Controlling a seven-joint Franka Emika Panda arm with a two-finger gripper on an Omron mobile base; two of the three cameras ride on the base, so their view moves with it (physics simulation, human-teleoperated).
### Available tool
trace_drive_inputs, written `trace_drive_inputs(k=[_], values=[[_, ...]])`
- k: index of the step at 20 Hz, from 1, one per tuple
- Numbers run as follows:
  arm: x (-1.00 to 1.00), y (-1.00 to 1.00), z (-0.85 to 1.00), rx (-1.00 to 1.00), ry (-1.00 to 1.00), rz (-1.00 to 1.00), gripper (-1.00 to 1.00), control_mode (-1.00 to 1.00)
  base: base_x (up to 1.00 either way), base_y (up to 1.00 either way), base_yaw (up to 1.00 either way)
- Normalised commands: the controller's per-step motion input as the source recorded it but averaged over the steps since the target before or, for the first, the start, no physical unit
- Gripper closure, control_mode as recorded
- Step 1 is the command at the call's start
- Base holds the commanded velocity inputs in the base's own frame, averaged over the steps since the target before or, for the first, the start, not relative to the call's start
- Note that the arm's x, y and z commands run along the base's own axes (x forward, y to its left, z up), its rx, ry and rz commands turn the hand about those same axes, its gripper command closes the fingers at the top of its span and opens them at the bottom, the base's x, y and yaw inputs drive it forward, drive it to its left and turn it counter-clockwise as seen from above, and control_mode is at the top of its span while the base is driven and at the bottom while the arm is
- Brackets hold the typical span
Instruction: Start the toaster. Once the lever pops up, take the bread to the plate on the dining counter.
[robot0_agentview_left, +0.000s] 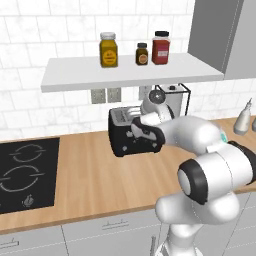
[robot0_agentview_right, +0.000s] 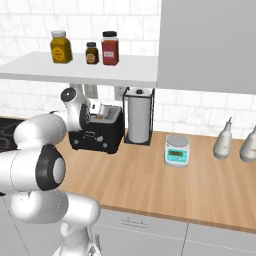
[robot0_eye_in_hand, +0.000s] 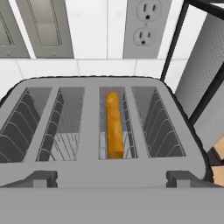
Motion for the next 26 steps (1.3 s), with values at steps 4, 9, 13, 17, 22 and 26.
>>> trace_drive_inputs(k=[4, 9, 13, 17, 22, 26], values=[[0.24, 0.00, 0.00, 0.00, 0.00, 0.00, -1.00, -1.00, 0.00, 0.00, 0.00], [0.27, -0.04, 0.00, 0.00, 0.00, 0.00, -1.00, -1.00, 0.00, 0.00, 0.00], [0.32, 0.00, 0.00, 0.00, 0.00, 0.00, -1.00, -1.00, 0.00, 0.00, 0.00], [0.10, 0.00, -0.01, 0.00, 0.00, 0.00, -1.00, -1.00, 0.00, 0.00, 0.00], [0.00, 0.00, -0.04, 0.00, 0.00, 0.00, -1.00, -1.00, 0.00, 0.00, 0.00], [0.00, 0.00, 0.00, 0.00, 0.00, 0.00, -1.00, -1.00, 0.00, 0.00, 0.00]])
